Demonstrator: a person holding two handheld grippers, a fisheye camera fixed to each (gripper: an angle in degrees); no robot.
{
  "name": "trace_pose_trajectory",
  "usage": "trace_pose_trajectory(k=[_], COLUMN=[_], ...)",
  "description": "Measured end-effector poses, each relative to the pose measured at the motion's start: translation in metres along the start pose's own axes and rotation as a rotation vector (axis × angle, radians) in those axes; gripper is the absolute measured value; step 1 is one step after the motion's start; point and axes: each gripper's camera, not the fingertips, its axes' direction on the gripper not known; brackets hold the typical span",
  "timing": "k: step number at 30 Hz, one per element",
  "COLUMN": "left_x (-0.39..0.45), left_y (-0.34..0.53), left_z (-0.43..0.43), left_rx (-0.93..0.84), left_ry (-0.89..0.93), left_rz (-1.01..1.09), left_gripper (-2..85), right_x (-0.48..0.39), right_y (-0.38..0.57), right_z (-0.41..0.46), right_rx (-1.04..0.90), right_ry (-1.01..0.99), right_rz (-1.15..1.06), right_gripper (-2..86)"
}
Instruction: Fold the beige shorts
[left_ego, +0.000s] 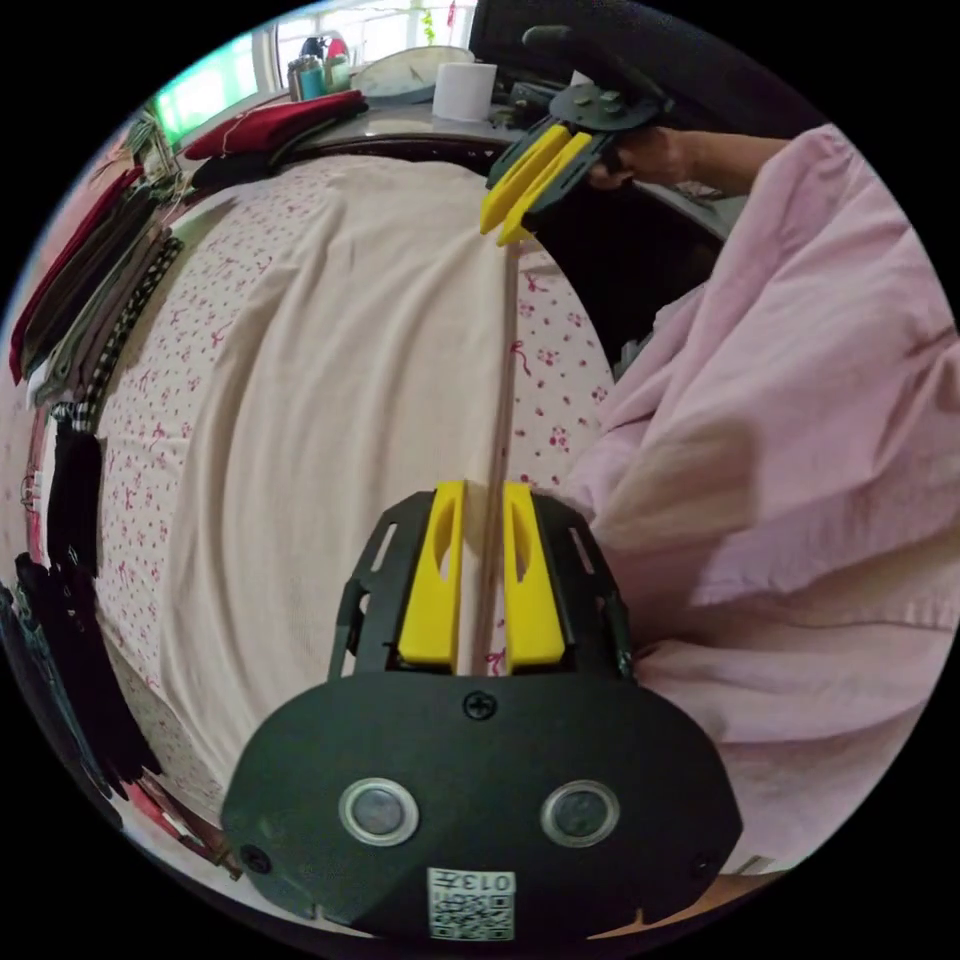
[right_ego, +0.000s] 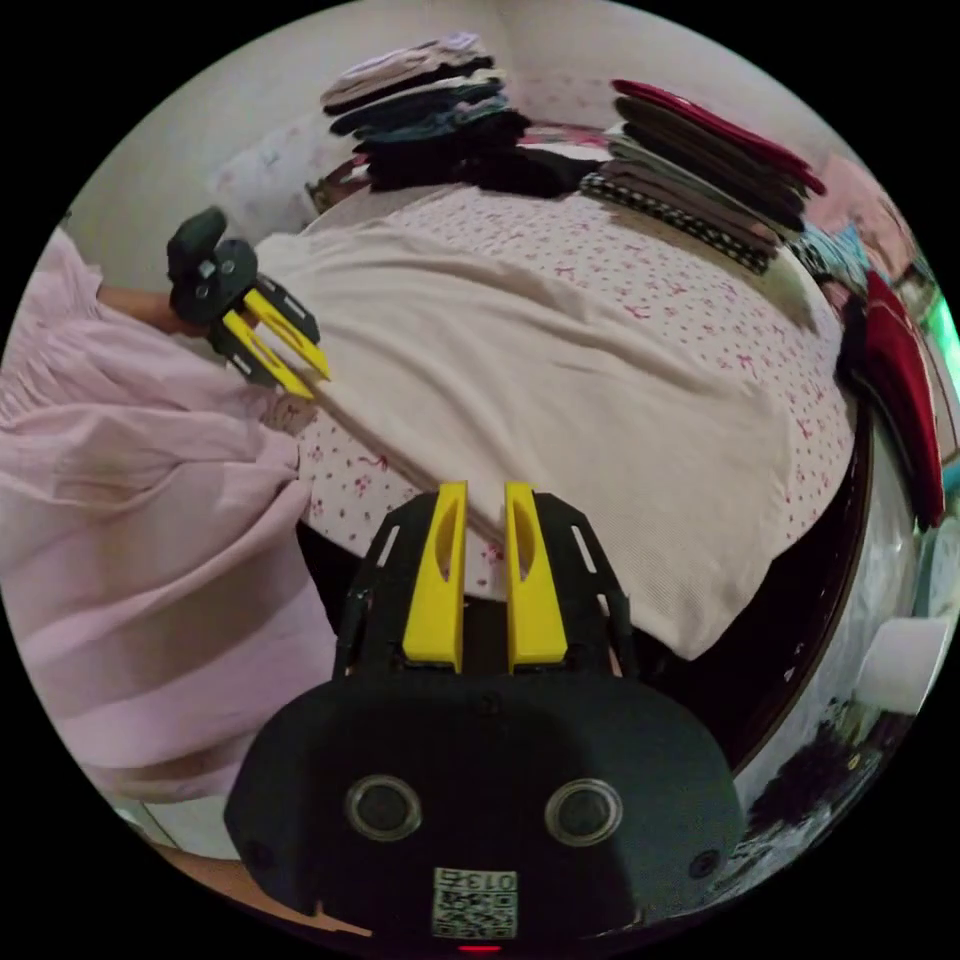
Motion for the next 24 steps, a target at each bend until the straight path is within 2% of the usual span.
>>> trace_pose_trajectory(k=[5, 11, 16, 20, 24], left_x=[-0.009, -0.014, -0.013, -0.023, -0.071], left_y=[-0.028, -0.037, -0.052, -0.054, -0.090], left_z=[-0.001, -0.022, 0.002, -0.036, -0.037], left_rx=[-0.027, 0.065, 0.014, 0.128, 0.146], left_ry=[0.023, 0.060, 0.082, 0.043, -0.053], left_rz=[-0.029, -0.107, -0.145, -0.139, -0.197], left_gripper=[1.1, 0.5, 0.2, -0.1, -0.2], right_x=[-0.014, -0.005, 0.001, 0.025, 0.086], right_y=[0.023, 0.068, 0.103, 0.131, 0.140], right_z=[0.036, 0.019, 0.046, 0.014, 0.007], right_rx=[-0.070, 0.012, -0.046, 0.059, 0.090], right_ry=[0.063, 0.037, 0.047, 0.065, 0.175], right_rz=[-0.127, -0.105, -0.120, -0.043, 0.123], right_gripper=[2.4, 0.5, 0.3, 0.2, 0.2])
